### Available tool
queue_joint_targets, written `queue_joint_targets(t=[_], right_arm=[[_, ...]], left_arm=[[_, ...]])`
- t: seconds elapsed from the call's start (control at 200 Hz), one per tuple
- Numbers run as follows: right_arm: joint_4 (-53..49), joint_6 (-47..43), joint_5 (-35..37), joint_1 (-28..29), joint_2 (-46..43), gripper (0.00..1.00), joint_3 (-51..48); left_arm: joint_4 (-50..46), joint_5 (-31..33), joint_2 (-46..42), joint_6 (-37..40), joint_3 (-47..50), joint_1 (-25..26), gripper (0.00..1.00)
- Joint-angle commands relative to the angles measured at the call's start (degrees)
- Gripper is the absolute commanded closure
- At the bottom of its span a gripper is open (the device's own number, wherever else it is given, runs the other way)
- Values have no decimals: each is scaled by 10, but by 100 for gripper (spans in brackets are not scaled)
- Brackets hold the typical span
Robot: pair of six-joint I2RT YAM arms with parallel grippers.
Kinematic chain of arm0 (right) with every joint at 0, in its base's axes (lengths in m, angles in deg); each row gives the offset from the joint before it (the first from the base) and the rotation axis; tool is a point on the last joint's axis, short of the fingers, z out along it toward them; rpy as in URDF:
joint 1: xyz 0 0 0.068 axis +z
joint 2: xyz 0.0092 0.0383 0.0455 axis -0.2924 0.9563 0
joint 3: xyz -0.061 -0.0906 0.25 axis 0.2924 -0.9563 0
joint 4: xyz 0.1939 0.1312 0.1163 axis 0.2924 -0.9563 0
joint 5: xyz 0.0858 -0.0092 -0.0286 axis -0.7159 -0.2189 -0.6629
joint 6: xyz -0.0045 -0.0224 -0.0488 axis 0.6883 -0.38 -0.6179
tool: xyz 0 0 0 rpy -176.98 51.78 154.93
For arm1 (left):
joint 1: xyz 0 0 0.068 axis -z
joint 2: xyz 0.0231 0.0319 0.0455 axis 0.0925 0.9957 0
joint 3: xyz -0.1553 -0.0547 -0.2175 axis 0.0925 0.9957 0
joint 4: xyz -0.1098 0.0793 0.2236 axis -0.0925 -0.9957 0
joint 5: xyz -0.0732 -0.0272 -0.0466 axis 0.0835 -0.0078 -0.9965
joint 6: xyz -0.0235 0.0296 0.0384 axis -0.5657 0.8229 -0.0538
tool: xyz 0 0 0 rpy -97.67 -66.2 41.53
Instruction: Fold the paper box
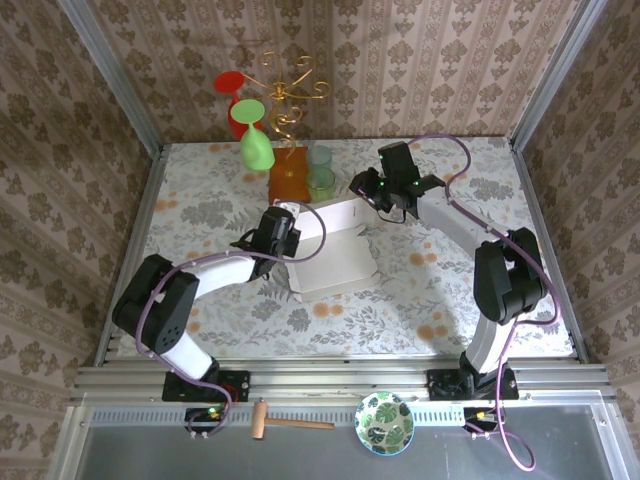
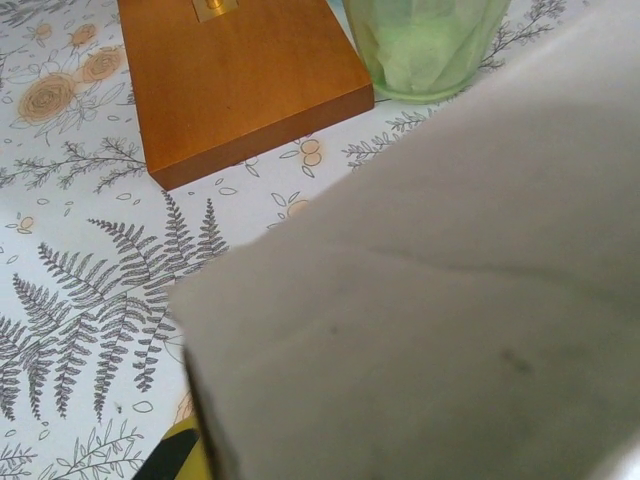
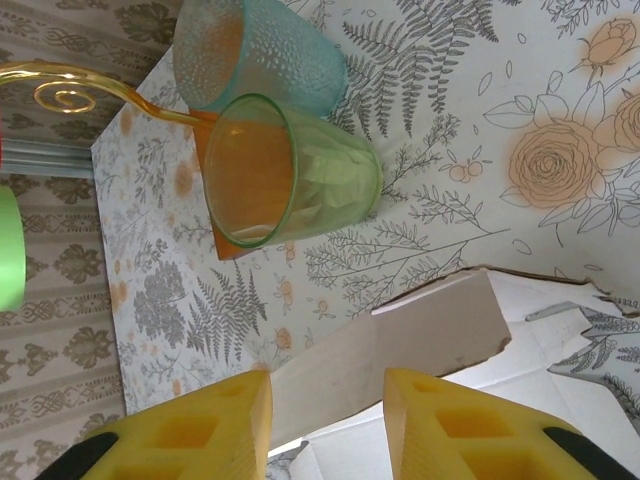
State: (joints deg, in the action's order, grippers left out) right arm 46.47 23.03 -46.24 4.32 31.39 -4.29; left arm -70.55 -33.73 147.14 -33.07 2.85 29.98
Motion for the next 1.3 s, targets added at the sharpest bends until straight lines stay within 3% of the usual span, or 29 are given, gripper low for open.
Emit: queue_joint_targets(t=[0.0,0.605,1.295], right_arm=[[-28,-24,25,-5,6,66,17],[-62,-68,8,-16,60,66,87],[-45,-27,-21,-4,43,67,31]], left_arm=[[-51,42,16,24,-5,1,100],[-42,39,27,27,-12,3,100],[-38,39,37,24,-21,3,100]])
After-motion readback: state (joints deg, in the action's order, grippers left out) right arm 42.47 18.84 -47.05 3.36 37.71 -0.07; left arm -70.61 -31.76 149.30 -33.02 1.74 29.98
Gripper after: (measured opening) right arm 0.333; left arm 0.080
